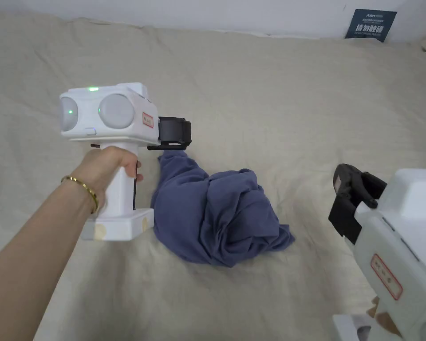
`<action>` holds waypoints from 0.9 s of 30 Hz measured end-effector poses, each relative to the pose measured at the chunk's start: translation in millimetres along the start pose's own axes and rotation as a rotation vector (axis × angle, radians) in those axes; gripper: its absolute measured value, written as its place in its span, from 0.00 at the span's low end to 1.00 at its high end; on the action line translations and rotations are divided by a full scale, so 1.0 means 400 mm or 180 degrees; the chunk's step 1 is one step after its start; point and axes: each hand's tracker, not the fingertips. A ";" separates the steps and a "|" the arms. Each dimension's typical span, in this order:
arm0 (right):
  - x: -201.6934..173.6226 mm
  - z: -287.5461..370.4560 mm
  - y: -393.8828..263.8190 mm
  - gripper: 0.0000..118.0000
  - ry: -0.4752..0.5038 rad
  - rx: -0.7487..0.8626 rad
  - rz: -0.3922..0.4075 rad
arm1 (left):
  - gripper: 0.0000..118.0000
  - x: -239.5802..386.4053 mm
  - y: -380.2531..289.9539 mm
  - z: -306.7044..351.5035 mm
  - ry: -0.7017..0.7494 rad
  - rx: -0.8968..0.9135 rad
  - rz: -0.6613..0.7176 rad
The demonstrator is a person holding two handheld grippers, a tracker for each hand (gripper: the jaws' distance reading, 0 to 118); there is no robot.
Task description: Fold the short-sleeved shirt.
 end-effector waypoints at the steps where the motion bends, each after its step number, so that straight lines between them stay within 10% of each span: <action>1: 0.007 -0.010 -0.004 0.01 -0.0024 -0.0030 -0.0005 | 1.00 -0.001 0.017 -0.039 0.0051 -0.0098 0.0083; 8: 0.049 -0.086 -0.025 0.01 -0.0153 -0.0291 0.0047 | 0.97 -0.006 0.063 -0.302 0.0335 -0.0687 0.0151; 11: 0.070 -0.119 -0.039 0.01 -0.0209 -0.0383 0.0021 | 0.72 -0.002 0.048 -0.378 0.0428 -0.0862 0.0116; 15: 0.084 -0.150 -0.059 0.01 -0.0242 -0.0474 -0.0071 | 0.13 0.024 0.013 -0.401 0.0258 -0.0893 -0.0050; 21: 0.094 -0.187 -0.066 0.02 -0.0151 -0.0794 -0.0108 | 0.11 0.042 0.027 -0.287 0.0088 -0.0429 -0.0180; 23: 0.102 -0.213 -0.065 0.15 -0.0130 -0.1026 -0.0011 | 0.11 0.038 0.030 -0.212 0.0017 -0.0165 -0.0147; 25: 0.101 -0.247 -0.068 0.56 -0.0116 -0.1312 0.0138 | 0.11 0.031 0.029 -0.131 -0.0040 0.0046 -0.0233; 27: 0.104 -0.281 -0.079 0.63 0.0019 -0.1551 0.0167 | 0.11 0.013 0.025 -0.081 -0.0106 0.0118 -0.0195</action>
